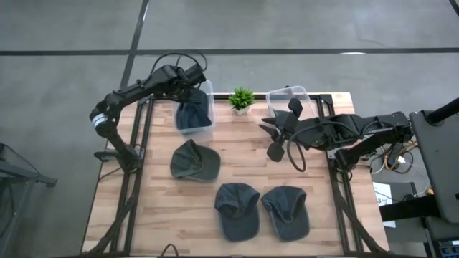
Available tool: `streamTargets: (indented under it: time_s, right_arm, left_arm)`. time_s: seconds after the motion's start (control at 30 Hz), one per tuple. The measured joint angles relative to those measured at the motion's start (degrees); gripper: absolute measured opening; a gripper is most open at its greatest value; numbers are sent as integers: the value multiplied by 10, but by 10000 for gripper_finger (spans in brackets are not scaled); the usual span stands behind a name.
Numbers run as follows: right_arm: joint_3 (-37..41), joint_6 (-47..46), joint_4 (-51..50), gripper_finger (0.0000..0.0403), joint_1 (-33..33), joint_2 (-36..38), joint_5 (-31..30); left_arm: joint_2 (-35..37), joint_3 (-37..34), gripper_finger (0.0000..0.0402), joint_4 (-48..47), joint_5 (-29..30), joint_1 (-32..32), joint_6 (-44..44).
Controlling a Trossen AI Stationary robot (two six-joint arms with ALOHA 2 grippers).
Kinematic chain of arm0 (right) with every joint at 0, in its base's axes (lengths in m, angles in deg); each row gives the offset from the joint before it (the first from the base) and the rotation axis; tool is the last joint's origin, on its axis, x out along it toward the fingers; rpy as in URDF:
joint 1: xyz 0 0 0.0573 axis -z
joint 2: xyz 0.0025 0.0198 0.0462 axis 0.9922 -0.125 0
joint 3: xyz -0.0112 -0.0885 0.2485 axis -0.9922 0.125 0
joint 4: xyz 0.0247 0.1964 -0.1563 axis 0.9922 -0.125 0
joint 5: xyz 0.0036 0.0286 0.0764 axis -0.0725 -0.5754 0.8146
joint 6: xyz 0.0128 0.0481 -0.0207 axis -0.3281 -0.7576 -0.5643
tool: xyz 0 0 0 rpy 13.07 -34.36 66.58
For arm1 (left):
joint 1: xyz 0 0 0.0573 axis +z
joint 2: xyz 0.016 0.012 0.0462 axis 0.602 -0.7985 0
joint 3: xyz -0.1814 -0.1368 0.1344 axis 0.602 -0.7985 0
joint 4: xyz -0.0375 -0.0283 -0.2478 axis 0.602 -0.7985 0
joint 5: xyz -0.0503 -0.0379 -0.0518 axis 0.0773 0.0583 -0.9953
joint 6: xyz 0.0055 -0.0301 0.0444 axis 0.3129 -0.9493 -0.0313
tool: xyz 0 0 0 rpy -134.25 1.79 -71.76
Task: Pick & Place hat
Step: Put the left blue cap into the left transparent bin
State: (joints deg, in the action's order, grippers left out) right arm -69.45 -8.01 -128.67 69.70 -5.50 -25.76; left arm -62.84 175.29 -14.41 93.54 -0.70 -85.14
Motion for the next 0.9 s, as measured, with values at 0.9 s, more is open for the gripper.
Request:
streamTargets:
  time_s: [0.9]
  right_arm:
    - [0, -2, -2, 82, 1, 0, 1]
  left_arm:
    - [1, -53, 23, 89, -110, 5, 84]
